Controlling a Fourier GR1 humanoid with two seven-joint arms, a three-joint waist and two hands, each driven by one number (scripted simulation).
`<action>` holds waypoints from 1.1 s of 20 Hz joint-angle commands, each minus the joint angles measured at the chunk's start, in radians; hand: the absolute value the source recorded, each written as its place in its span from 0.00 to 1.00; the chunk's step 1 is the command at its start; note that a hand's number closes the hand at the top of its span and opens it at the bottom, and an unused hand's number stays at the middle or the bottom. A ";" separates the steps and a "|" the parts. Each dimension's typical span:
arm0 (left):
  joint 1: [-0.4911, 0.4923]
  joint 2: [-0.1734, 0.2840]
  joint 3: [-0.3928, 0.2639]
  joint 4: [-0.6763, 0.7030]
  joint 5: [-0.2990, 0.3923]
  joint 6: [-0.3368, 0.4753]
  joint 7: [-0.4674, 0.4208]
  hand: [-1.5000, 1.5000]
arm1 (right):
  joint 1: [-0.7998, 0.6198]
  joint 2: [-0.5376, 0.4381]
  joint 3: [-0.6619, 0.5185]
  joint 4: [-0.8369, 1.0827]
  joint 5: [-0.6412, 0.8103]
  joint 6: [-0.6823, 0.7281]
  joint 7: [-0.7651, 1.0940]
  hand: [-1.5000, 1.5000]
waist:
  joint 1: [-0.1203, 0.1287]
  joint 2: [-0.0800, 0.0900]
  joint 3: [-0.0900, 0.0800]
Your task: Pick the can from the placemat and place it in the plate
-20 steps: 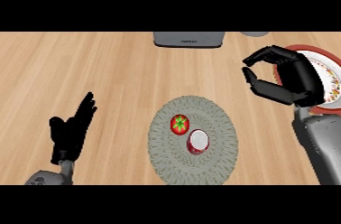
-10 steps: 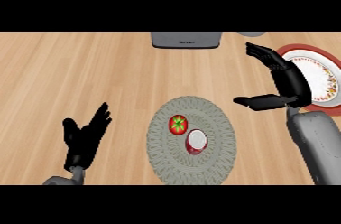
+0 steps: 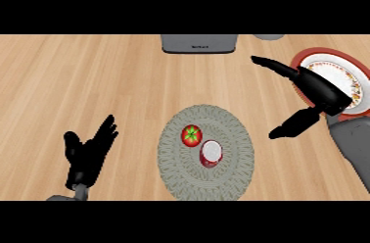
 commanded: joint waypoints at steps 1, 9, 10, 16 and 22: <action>-0.014 0.011 0.016 -0.031 0.008 -0.001 0.060 0.50 | 0.013 0.000 0.083 -0.126 0.078 0.033 0.136 0.00 | 0.001 0.001 0.001; 0.007 -0.001 0.044 -0.027 0.006 -0.033 0.034 0.50 | 0.123 0.096 0.206 -0.357 0.225 0.029 0.401 0.00 | 0.002 0.003 0.001; -0.024 -0.050 0.005 0.001 -0.047 -0.005 0.018 0.50 | 0.069 0.141 0.196 -0.235 0.277 0.015 0.348 0.00 | 0.007 0.006 0.001; 0.030 -0.025 0.050 -0.043 -0.030 -0.056 0.031 0.50 | 0.135 0.202 0.228 -0.289 0.382 0.051 0.452 0.00 | 0.008 0.005 0.001; -0.010 -0.059 0.059 -0.009 -0.079 -0.050 0.044 0.50 | 0.215 0.272 0.261 -0.312 0.432 0.108 0.461 0.00 | 0.005 0.005 0.001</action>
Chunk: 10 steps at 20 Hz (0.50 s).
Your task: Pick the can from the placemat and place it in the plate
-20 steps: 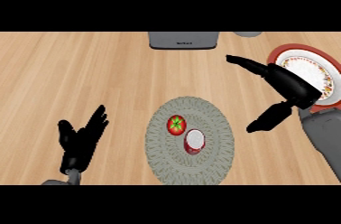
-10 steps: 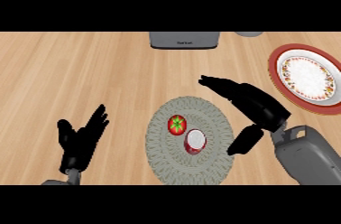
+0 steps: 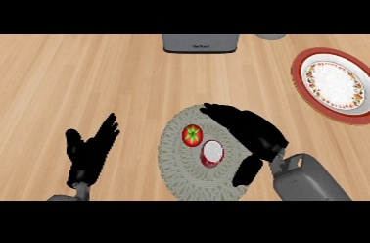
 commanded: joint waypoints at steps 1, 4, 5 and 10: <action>0.022 -0.037 0.002 0.005 -0.046 0.027 -0.017 0.50 | 0.023 0.092 0.016 -0.009 0.062 0.021 0.049 0.00 | 0.001 0.000 0.000; 0.013 -0.030 0.030 -0.050 -0.037 -0.017 0.033 0.50 | 0.071 0.113 -0.001 -0.037 0.117 0.039 0.018 0.00 | 0.000 0.000 0.000; -0.027 -0.055 0.035 0.043 -0.037 -0.016 0.008 0.50 | 0.059 0.141 0.027 0.018 0.142 0.012 0.000 0.00 | 0.000 0.001 0.000; 0.023 -0.009 0.062 -0.073 -0.019 -0.052 0.059 0.50 | 0.031 0.145 0.015 0.057 0.244 0.002 0.026 0.00 | 0.003 0.000 0.000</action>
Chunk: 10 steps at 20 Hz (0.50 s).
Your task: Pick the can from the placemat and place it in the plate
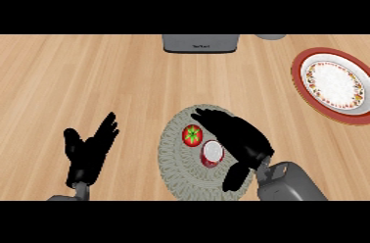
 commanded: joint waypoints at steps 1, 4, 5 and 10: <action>0.004 0.001 -0.003 -0.073 -0.015 0.006 0.057 0.50 | 0.035 0.049 0.065 -0.044 0.102 -0.003 0.090 0.00 | 0.000 -0.001 0.000; 0.044 -0.050 -0.014 0.031 -0.052 0.014 -0.048 0.50 | 0.003 0.022 -0.005 0.131 0.146 -0.082 -0.075 0.00 | 0.001 0.001 0.000; 0.043 -0.027 0.014 -0.041 -0.030 -0.006 0.007 0.50 | 0.018 0.057 -0.006 0.123 0.164 -0.061 -0.049 0.00 | 0.001 0.000 0.000; -0.025 -0.029 0.045 0.070 -0.035 -0.053 -0.015 0.50 | -0.013 0.133 0.012 0.202 0.223 -0.065 -0.047 0.00 | 0.000 0.001 0.000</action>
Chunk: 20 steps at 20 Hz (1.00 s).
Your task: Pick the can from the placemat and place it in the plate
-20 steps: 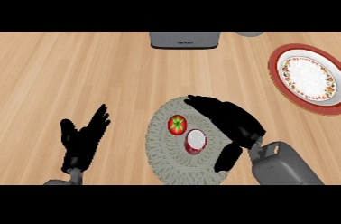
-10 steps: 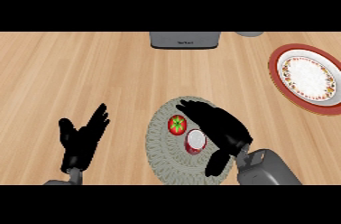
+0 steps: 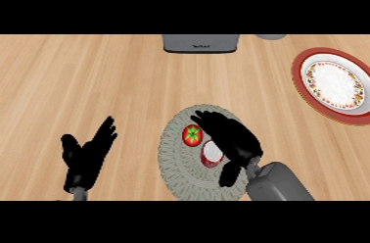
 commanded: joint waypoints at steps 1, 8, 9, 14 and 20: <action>-0.050 -0.015 0.022 -0.006 0.000 0.010 0.048 0.50 | 0.043 -0.013 0.000 0.100 0.048 -0.062 -0.111 0.00 | -0.001 0.001 0.000; -0.010 -0.039 0.010 -0.002 -0.035 -0.001 0.006 0.50 | 0.001 0.021 0.051 0.092 0.118 0.066 -0.086 1.00 | 0.000 -0.001 0.000; -0.041 -0.019 0.029 -0.038 -0.020 -0.001 0.083 0.50 | 0.009 0.004 0.056 0.117 0.149 -0.007 -0.151 1.00 | 0.000 0.000 0.000; -0.010 -0.056 0.024 -0.001 -0.054 -0.008 0.021 0.50 | -0.029 0.043 0.005 0.168 0.226 -0.041 -0.184 1.00 | -0.001 0.000 0.000; -0.034 -0.041 0.048 -0.007 -0.044 -0.028 0.046 0.50 | -0.002 0.098 0.005 0.132 0.275 -0.179 -0.192 1.00 | -0.001 0.000 0.000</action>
